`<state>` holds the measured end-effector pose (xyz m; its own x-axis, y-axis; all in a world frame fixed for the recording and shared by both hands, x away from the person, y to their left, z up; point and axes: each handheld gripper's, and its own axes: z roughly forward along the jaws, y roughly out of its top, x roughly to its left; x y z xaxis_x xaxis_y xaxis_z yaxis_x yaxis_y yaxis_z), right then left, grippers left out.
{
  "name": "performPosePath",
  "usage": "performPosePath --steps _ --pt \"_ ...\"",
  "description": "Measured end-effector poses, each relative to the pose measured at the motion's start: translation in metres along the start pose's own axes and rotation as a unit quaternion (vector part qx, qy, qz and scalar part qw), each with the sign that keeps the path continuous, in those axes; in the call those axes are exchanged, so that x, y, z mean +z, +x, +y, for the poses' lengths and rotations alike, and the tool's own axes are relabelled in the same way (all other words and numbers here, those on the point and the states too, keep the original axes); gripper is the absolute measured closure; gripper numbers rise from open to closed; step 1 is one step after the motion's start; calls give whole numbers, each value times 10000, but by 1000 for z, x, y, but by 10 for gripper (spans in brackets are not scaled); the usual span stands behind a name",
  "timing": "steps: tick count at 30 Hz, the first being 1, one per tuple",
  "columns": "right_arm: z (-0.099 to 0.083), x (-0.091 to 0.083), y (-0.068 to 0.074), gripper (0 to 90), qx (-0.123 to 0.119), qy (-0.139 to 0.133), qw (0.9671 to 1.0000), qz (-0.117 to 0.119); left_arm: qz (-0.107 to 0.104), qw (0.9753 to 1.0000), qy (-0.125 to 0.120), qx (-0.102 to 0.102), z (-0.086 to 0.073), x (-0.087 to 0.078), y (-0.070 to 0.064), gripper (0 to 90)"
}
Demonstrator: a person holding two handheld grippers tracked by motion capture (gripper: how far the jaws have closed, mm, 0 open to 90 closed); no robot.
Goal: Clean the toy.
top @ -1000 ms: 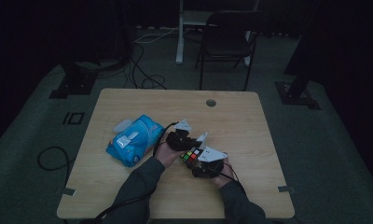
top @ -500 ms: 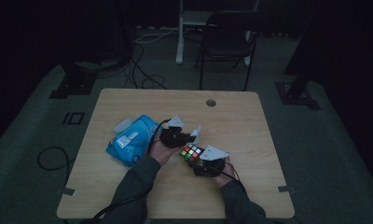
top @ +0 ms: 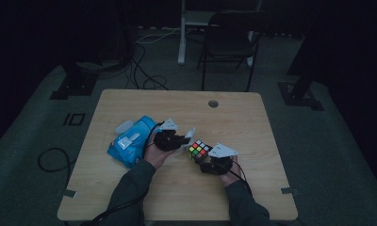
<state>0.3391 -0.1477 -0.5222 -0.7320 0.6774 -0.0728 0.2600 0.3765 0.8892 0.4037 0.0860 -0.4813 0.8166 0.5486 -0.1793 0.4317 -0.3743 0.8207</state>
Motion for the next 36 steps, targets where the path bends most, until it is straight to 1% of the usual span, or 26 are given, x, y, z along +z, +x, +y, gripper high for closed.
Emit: performPosePath --steps 2,6,8,14,20,23,27,32,33,34,36 --pt "0 -1 -3 342 33 -27 10000 -21 34 10000 7 30 -2 -1 -1 852" --pt "2 -4 -6 342 141 -31 9999 -70 83 9999 -55 -17 -6 -2 -2 851" --pt "3 -5 -8 342 214 -78 9997 -62 132 9999 -54 -9 -8 -2 -2 850" --pt "6 -7 -11 342 291 -122 9995 -77 202 9998 -55 28 -12 -4 -5 850" --pt "11 -9 -13 342 325 -157 9993 -95 347 9993 -68 110 -16 -4 -9 848" --pt "12 -10 -14 342 412 -191 9989 -62 412 9991 -91 110 -19 -3 -10 847" --pt "14 -11 -16 342 421 -194 9989 -96 524 9983 -58 234 -22 0 -14 847" --pt "20 -11 -17 342 465 -259 9985 -109 610 9977 -55 304 -23 2 -16 847" --pt "21 -11 -16 342 480 -264 9984 -112 676 9971 -39 355 -24 3 -18 847" --pt "23 -11 -17 342 541 -304 9980 -95 695 9968 -33 382 -25 4 -18 848" --pt "24 -11 -18 342 538 -305 9980 -112 735 9964 -51 416 -25 4 -19 848"
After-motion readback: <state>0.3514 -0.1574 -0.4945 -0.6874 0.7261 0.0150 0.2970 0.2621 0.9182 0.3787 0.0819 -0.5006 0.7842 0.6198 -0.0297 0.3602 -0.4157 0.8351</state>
